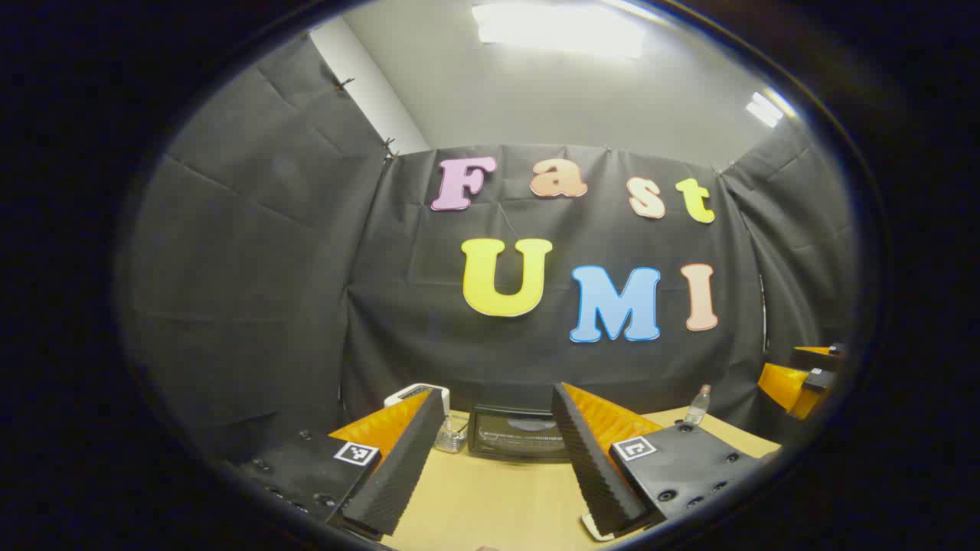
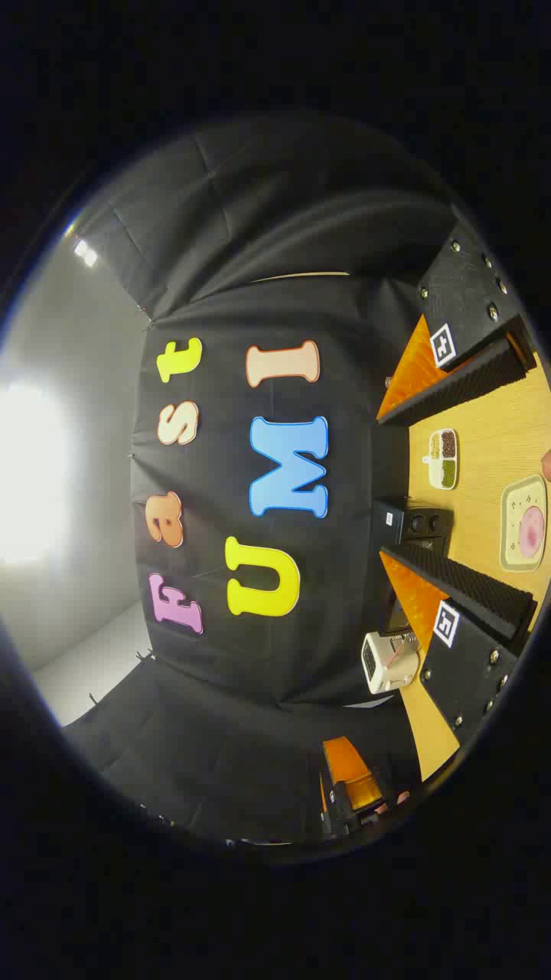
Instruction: Open the electric oven with the left hand, put the food in, and close the electric oven.
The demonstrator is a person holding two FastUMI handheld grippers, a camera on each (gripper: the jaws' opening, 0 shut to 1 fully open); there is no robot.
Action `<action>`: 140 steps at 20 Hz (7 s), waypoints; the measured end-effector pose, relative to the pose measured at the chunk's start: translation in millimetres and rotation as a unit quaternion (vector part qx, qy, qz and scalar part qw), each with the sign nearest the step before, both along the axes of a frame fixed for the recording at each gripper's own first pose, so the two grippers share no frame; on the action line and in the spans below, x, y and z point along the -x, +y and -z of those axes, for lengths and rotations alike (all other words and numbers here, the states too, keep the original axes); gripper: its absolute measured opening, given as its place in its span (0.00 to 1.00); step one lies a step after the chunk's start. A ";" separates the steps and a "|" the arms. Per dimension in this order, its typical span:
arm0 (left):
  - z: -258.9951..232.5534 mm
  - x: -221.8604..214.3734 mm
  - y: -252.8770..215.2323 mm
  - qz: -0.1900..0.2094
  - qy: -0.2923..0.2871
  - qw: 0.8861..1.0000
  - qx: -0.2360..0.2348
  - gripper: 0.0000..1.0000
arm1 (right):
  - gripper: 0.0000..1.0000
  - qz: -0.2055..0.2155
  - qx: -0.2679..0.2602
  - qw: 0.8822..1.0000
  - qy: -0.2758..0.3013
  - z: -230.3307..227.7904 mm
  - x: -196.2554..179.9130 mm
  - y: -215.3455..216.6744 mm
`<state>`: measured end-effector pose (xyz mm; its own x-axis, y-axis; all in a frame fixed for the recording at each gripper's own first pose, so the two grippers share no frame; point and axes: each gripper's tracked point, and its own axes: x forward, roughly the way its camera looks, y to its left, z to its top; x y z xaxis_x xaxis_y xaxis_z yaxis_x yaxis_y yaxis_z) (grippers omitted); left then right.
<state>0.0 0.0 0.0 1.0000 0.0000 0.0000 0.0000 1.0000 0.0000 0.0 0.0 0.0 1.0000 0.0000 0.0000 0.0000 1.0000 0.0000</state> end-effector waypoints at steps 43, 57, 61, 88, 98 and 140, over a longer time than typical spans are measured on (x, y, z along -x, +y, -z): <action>113.4 -245.9 -94.4 0.097 0.089 0.991 -0.009 1.00 | 0.95 0.039 -0.020 0.998 0.049 53.7 -61.8 -53.6; 226.6 -342.2 -90.0 0.131 0.157 0.979 -0.010 0.96 | 0.95 0.090 0.015 0.992 0.088 77.3 -86.7 -25.0; 258.3 -357.6 -91.4 0.133 0.173 0.976 -0.016 1.00 | 0.95 0.099 0.017 0.989 0.105 86.3 -85.1 -21.4; 313.8 -276.1 -72.1 0.077 0.200 0.975 -0.053 1.00 | 0.95 0.062 0.017 0.993 0.097 75.2 -58.5 -35.6; 359.6 -229.7 -61.9 0.057 0.263 0.963 -0.017 0.92 | 0.95 0.059 0.024 0.992 0.109 80.2 -34.1 -49.4; 120.7 -54.8 -21.6 0.037 0.095 0.995 -0.021 0.99 | 0.95 -0.173 -0.084 0.871 0.452 285.5 -59.0 0.7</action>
